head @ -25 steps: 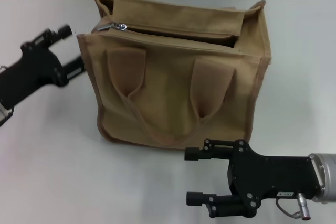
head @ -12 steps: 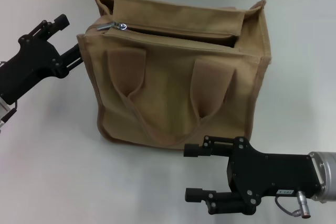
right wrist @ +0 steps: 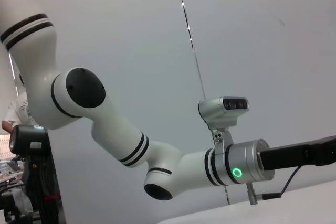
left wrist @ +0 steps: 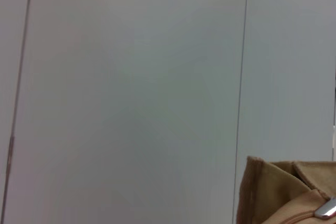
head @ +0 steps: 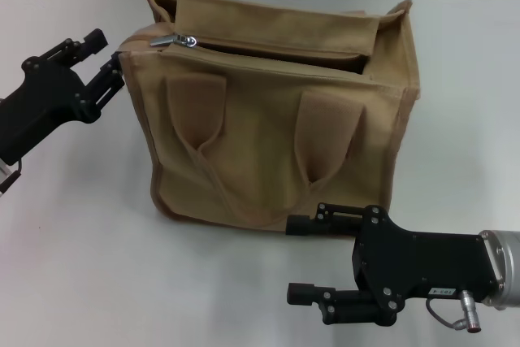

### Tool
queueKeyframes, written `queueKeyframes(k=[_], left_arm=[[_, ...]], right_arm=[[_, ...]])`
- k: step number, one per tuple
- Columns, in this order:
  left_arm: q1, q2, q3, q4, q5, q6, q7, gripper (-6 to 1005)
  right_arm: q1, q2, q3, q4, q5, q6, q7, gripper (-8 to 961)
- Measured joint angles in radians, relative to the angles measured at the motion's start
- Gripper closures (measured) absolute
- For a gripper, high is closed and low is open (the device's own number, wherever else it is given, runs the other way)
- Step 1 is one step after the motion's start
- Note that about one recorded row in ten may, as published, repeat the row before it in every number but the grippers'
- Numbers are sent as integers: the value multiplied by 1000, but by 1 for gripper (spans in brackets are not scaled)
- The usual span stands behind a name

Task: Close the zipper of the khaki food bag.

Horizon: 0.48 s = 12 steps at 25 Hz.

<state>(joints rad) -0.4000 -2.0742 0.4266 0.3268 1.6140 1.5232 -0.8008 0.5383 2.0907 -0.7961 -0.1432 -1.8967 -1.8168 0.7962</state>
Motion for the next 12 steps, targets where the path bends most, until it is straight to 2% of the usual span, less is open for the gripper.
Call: queueKeyframes(k=[7,12], left_arm=[[-15,-3,5,-2,-1,0,27,538],[-20,-3,2,-2,-2,5,23,771]], right_arm=[[1,0,6,-3,10,-4,0,228],[-21,-2,16,1,144,-98,0,227]])
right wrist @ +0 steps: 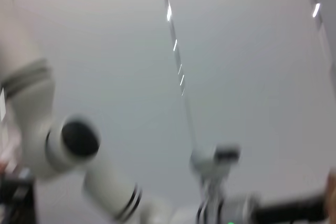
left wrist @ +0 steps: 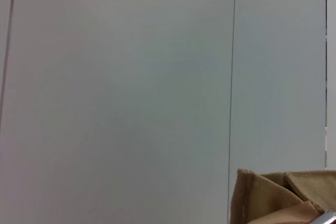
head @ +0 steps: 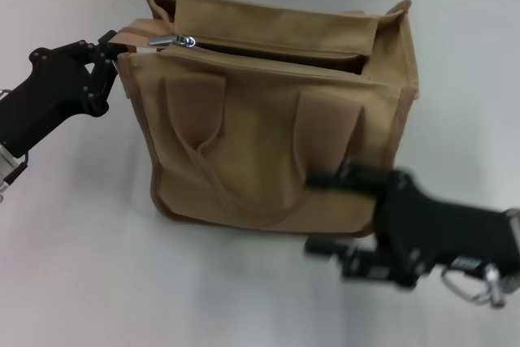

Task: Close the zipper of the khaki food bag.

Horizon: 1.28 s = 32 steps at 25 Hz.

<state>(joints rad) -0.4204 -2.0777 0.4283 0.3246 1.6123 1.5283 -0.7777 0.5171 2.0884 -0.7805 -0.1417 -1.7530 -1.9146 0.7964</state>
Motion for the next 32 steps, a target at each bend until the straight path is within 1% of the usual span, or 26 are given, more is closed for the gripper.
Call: queueKeyframes(k=[2,3,4,5,6,7,8,11,12,13,14,16,17,21,23,24,27,29,32], left_arm=[[-3,-1,1,-4,0,0,3,841],[-4,-1,1,-7,0,0,3,877],[-6,-1,2,-13,0,0,3,912],[-8,-1,0,-18,-1,1,3,947],[-9,0,-3,-22,-1,7,3,982],[-9,0,-3,-22,-1,7,3,983],[-9,0,-3,-23,-2,13,2,985],[-10,0,-4,-24,-4,32,-4,986],[-10,0,-4,-25,-6,36,-5,986],[-11,-1,-4,-29,-8,39,-6,986],[-12,-1,-4,-35,-10,43,-6,986],[-14,-1,-5,-57,-14,65,-1,985],[-14,-1,-5,-57,-14,65,-1,985],[-14,-1,-5,-63,-17,93,-5,985],[-13,-1,-5,-65,-20,107,-8,985],[-12,-1,-5,-68,-24,118,-10,985],[-12,-1,-5,-75,-31,133,-11,984],[-14,-1,-5,-76,-33,136,-11,984],[-13,0,-5,-76,-37,146,-16,984]], right_arm=[[-12,0,0,-6,116,-15,-2,227],[-13,0,-2,-20,226,-19,-27,227],[-8,0,-3,-30,267,-22,-58,227],[-8,0,-3,-30,267,-22,-58,227],[17,1,-6,-44,309,-23,-161,227],[32,2,-5,-46,319,-19,-210,228],[32,2,-5,-46,319,-19,-210,228],[91,3,-5,-45,330,34,-374,228],[108,3,-9,-43,330,63,-435,228],[134,4,-9,-35,331,110,-536,228],[134,4,-9,-35,331,110,-536,228],[170,4,5,9,356,159,-680,228],[170,4,5,9,356,159,-680,228],[207,4,8,42,387,195,-761,227],[244,4,3,56,387,246,-762,227],[244,4,3,56,387,246,-762,227],[275,4,-24,70,377,306,-765,227],[284,4,-50,76,374,325,-770,227],[288,4,-62,76,374,338,-771,227]])
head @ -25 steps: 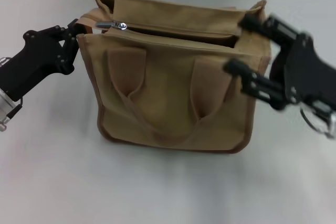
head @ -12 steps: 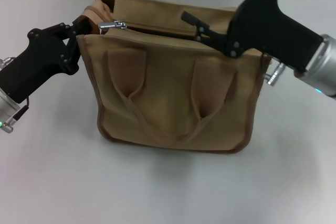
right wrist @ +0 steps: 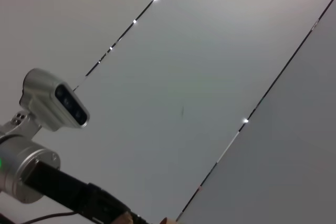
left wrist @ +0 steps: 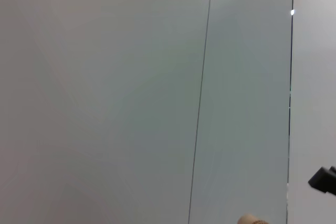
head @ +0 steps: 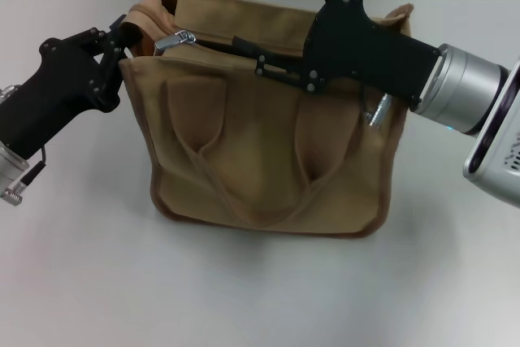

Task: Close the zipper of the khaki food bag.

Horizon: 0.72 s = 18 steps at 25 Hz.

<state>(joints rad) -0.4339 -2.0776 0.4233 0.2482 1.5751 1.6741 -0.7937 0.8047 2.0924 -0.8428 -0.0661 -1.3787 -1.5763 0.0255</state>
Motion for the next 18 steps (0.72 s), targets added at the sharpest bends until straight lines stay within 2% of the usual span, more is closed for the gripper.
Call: queueKeyframes(k=[6,12,18], left_arm=[[-5,1,3,-1,-31,13,-131,983],[-5,1,0,-3,-32,23,-145,983],[-7,0,1,-17,-34,35,-164,982]], right_arm=[[29,0,-20,-4,-1,55,-31,227],[78,0,-124,-5,2,151,-122,227],[102,0,-136,3,3,164,-220,227]])
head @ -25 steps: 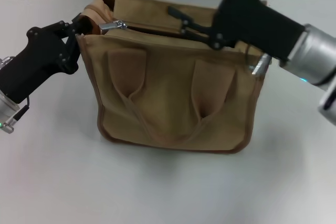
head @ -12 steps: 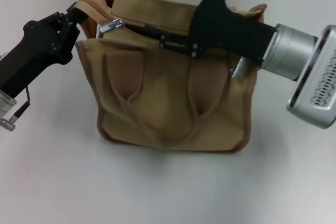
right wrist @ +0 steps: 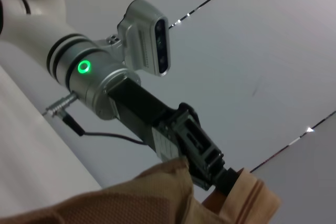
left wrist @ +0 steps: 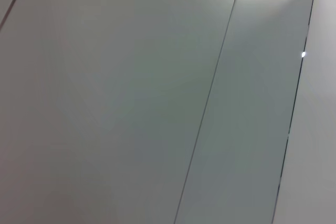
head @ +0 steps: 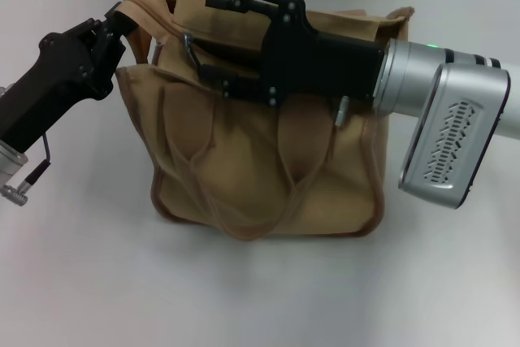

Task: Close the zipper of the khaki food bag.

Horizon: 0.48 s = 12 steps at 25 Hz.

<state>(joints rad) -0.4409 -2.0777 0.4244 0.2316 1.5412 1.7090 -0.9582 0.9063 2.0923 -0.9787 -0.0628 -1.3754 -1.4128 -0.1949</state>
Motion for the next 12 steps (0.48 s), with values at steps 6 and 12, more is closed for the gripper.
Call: queueKeyframes(k=[6,12], left_arm=[[-4,-1,-1,-9,-7,13,0,981],[-16,-1,-1,-9,-9,9,0,981]], right_arm=[[4,0,57,45,30,-27,93,228],[-55,0,68,-11,33,-146,392,228]])
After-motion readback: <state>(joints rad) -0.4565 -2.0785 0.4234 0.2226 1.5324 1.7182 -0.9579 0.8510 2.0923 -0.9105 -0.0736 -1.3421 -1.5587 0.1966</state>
